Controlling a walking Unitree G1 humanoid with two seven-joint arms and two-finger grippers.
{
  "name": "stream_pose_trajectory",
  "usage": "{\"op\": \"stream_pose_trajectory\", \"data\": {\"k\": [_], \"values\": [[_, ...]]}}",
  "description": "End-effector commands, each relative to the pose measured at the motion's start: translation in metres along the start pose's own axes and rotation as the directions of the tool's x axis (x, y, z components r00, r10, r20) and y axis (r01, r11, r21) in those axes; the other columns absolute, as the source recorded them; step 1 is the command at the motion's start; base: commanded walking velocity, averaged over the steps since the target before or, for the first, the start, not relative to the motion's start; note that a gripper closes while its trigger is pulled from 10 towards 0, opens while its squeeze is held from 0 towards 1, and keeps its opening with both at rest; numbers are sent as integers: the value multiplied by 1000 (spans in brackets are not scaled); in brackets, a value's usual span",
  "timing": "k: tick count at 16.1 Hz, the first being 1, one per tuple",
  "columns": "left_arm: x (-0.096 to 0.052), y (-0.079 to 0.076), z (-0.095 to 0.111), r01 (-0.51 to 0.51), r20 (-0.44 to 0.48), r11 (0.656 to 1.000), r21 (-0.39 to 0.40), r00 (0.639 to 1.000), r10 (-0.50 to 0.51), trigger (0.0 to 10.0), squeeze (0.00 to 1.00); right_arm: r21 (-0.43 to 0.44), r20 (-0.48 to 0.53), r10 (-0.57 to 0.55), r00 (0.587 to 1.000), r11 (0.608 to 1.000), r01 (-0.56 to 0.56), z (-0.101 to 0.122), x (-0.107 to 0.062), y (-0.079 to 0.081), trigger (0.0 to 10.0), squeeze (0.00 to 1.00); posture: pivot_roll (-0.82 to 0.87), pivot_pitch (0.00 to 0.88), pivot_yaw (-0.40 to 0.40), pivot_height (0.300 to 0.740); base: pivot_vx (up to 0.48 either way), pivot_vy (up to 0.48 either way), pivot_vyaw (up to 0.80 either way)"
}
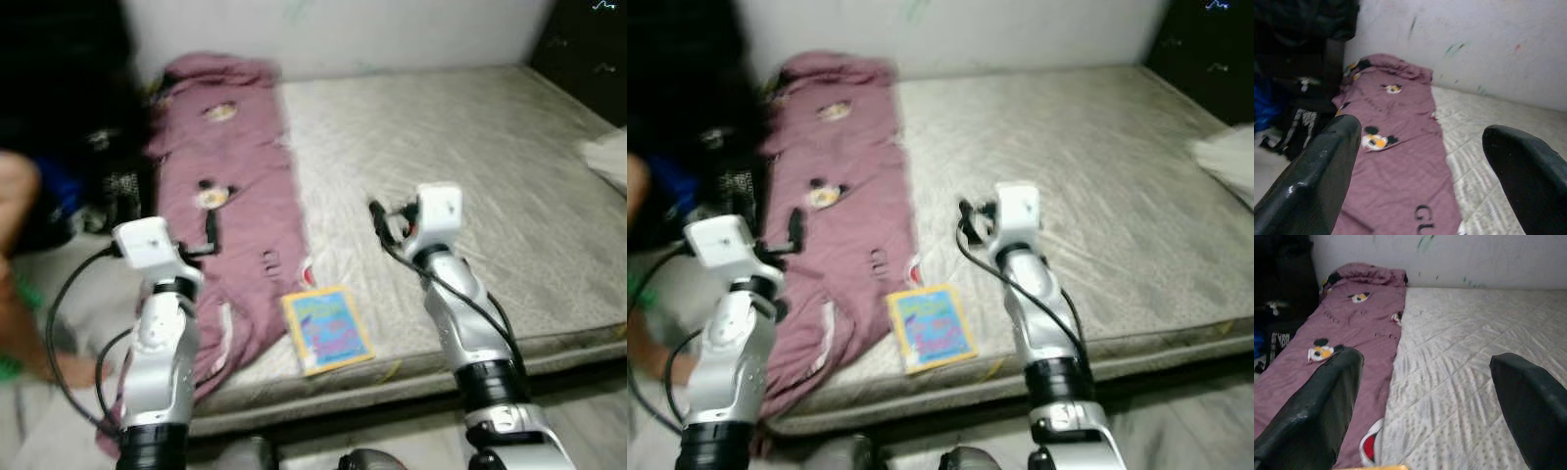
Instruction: Clean up the room
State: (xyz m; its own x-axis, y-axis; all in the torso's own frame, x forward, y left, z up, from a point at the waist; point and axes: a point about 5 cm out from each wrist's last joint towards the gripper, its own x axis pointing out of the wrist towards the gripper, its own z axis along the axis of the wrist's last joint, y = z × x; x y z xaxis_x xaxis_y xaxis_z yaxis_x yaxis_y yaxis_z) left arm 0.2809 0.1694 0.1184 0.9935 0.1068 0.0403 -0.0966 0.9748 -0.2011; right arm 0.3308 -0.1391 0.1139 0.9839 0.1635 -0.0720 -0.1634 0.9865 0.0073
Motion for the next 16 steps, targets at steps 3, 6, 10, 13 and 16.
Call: {"op": "stream_pose_trajectory", "data": {"k": [3, 6, 10, 13, 16], "values": [[0, 2, 6, -12, 13, 1000, 23, 1000, 11, 10000, 0, -6, 30, 15, 999, 1000, -15, 7, 4, 1, 10000, 0, -39, 0, -40, 740, 0, 0, 0], [-12, 13, 2, -36, 3, 998, 44, 999, 36, 10000, 0, 21, 18, 31, 999, 999, -31, 1, 0, 10, 10000, 0, -32, 0, -32, 740, 0, 0, 0], [-17, 15, -1, -31, -35, 998, 51, 999, 33, 10000, 0, 32, -9, 21, 1000, 999, -21, -11, -14, 11, 10000, 0, -40, 0, -6, 740, 0, 0, 0], [-22, 13, 0, -22, -27, 999, 33, 999, 23, 10000, 0, 27, -15, 23, 1000, 999, -23, -13, -21, 12, 10000, 0, -50, 0, 5, 740, 0, 0, 0], [-27, 13, -5, -12, -58, 1000, 21, 998, 14, 10000, 0, 48, -14, 6, 1000, 999, -6, -12, -26, 9, 10000, 0, -55, 14, 9, 740, 0, 0, 0]]}}
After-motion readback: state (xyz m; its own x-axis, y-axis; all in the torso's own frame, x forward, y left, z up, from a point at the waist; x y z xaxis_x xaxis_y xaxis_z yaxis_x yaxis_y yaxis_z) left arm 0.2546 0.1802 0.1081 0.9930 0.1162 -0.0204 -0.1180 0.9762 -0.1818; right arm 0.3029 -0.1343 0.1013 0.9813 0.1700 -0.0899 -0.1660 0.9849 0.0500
